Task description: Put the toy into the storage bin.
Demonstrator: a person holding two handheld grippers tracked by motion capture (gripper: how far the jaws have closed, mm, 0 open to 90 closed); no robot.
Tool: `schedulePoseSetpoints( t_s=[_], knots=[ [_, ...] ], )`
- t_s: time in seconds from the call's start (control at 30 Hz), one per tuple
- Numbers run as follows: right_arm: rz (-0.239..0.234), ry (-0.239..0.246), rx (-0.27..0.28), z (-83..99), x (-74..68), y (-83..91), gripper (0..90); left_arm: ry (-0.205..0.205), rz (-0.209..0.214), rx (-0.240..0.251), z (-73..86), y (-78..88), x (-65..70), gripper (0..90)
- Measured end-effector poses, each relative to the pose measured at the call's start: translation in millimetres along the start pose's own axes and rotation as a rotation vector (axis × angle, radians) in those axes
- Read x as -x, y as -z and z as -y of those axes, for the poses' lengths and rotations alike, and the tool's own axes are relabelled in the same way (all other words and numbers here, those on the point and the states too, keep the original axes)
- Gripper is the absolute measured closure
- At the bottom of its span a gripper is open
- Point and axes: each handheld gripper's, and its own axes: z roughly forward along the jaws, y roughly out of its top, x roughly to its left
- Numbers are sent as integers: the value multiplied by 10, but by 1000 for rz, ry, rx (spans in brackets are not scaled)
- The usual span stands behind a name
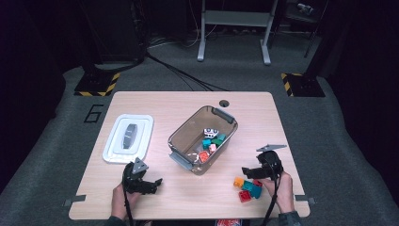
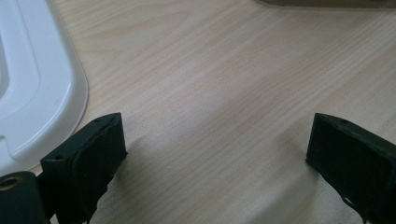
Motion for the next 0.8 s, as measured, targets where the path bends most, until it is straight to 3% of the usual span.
schedulePoseSetpoints(
  t_s=[0.17, 0.53, 0.8],
  knots=[
    [16, -38, -16, 168, 73, -55, 83, 0, 0, 0, 0, 0, 0, 45],
    [39, -115, -30, 441, 193, -65, 155, 0, 0, 0, 0, 0, 0, 45],
    [72, -148, -47, 504, 255, -41, 284, 1, 1, 0, 0, -1, 0, 45]
  ],
)
